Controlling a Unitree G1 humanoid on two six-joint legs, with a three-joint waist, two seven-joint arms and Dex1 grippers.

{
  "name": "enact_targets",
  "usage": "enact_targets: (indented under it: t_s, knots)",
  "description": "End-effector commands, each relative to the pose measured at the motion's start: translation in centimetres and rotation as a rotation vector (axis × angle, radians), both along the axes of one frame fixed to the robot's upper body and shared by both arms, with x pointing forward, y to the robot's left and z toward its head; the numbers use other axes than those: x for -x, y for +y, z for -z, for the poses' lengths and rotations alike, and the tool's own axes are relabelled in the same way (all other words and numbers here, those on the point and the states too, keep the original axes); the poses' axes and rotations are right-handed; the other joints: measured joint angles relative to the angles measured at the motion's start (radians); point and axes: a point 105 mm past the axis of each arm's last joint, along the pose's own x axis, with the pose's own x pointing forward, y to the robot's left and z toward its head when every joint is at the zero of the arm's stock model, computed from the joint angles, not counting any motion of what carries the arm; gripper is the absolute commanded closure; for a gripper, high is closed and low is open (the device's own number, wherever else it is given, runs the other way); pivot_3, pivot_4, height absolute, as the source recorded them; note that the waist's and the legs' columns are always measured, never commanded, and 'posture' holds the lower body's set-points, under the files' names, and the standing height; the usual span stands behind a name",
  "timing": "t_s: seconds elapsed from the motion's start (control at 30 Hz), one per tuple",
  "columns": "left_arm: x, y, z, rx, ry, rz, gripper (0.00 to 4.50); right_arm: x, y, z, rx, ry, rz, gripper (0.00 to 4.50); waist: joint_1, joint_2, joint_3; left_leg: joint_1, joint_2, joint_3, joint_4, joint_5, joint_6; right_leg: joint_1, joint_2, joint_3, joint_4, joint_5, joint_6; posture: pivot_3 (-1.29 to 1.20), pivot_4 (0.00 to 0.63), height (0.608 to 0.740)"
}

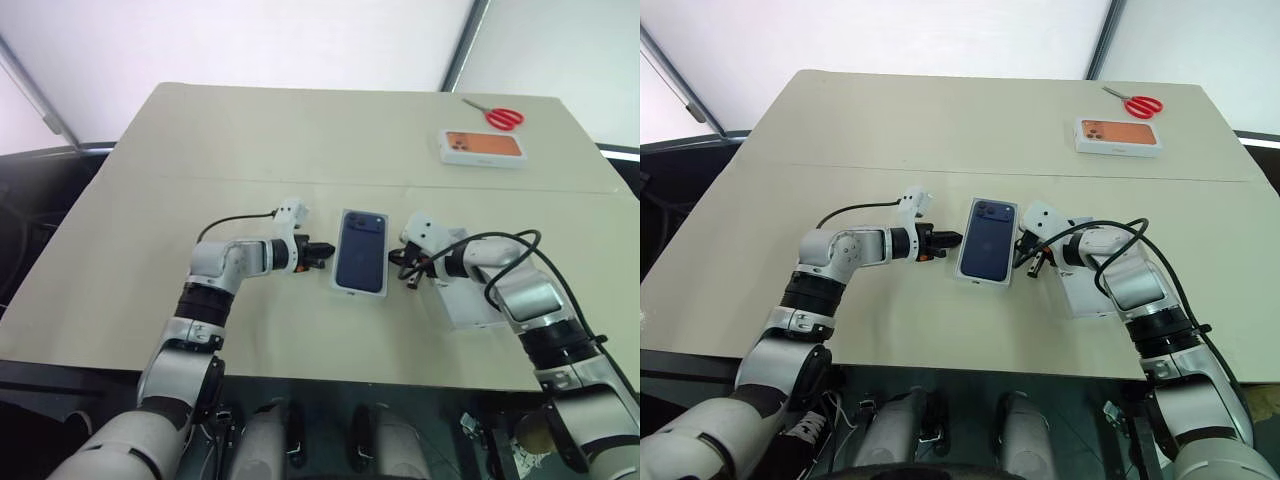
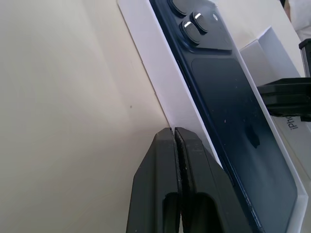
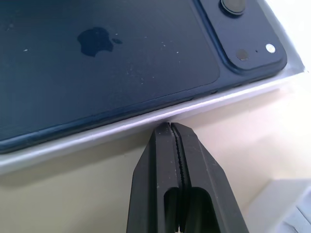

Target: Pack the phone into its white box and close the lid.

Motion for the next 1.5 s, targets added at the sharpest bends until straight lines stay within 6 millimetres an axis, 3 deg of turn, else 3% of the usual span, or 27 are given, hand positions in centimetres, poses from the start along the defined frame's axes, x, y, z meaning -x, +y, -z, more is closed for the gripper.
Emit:
enact_targets:
  t_s: [0.03, 0.4, 0.77, 1.0, 1.1, 1.23, 1.33, 1.5]
  knots:
    - [0.8, -1.8, -0.8, 0.035, -0.025, 0.081, 4.38, 0.1, 0.3, -0.7, -0.012, -0.032, -0.013, 4.5, 0.0, 0.0, 0.0, 0.0, 0.0, 0.0, 0.0, 0.0, 0.0, 0.0, 0.0, 0.0, 0.0, 0.0, 0.0, 0.0, 0.15, 0.738]
    - [1.0, -1.2, -0.5, 0.026, -0.032, 0.061, 4.38, -0.6, 0.0, -0.7, 0.007, -0.052, -0.006, 4.5, -0.001, 0.0, 0.0, 0.0, 0.0, 0.0, 0.0, 0.0, 0.0, 0.0, 0.0, 0.0, 0.0, 0.0, 0.0, 0.0, 0.15, 0.738]
    - [0.3, 3.0, -1.7, 0.03, -0.144, -0.042, 4.38, -2.7, -2.2, -1.8, 0.06, -0.128, 0.075, 4.5, -0.012, 0.0, 0.001, 0.0, 0.001, 0.0, 0.0, 0.0, 0.0, -0.001, 0.0, 0.0, 0.0, 0.0, 0.0, 0.0, 0.15, 0.738]
    - [1.1, 3.9, -3.1, 0.02, -0.273, -0.041, 4.38, -4.3, -3.3, -2.0, 0.094, -0.181, 0.131, 4.5, -0.024, 0.001, 0.001, -0.001, 0.001, 0.0, 0.0, 0.0, 0.0, 0.0, 0.001, 0.0, 0.0, 0.0, 0.0, 0.0, 0.15, 0.738]
    - [2.1, 4.0, -3.6, 0.02, -0.334, -0.014, 4.38, -4.5, -3.1, -3.0, 0.057, -0.191, 0.134, 4.5, -0.027, 0.001, 0.001, 0.0, 0.001, 0.0, 0.0, 0.0, 0.0, 0.0, 0.001, 0.0, 0.0, 0.0, 0.0, 0.0, 0.15, 0.738]
    - [3.0, 5.6, -4.5, 0.059, -0.378, -0.034, 4.38, -2.6, -2.5, -5.2, -0.155, -0.087, 0.095, 4.5, -0.026, 0.004, 0.004, -0.001, 0.001, 0.0, 0.0, 0.001, 0.0, 0.0, 0.002, 0.0, 0.0, 0.0, 0.0, 0.0, 0.15, 0.738]
    - [2.9, 6.7, -4.8, 0.018, -0.43, -0.03, 3.55, -2.0, -3.6, -6.3, -0.21, -0.03, 0.158, 3.65, -0.021, 0.004, 0.004, 0.0, 0.002, 0.0, 0.0, 0.001, 0.001, 0.0, 0.002, 0.0, 0.001, 0.0, 0.0, 0.0, 0.15, 0.738]
    - [1.8, 8.7, -6.1, -0.075, -0.593, -0.026, 1.14, -0.8, -4.5, -6.8, -0.219, 0.012, 0.306, 1.14, -0.023, 0.005, 0.004, -0.001, 0.001, 0.0, -0.001, 0.0, 0.001, -0.001, 0.0, 0.0, 0.0, -0.001, -0.001, 0.0, 0.15, 0.738]
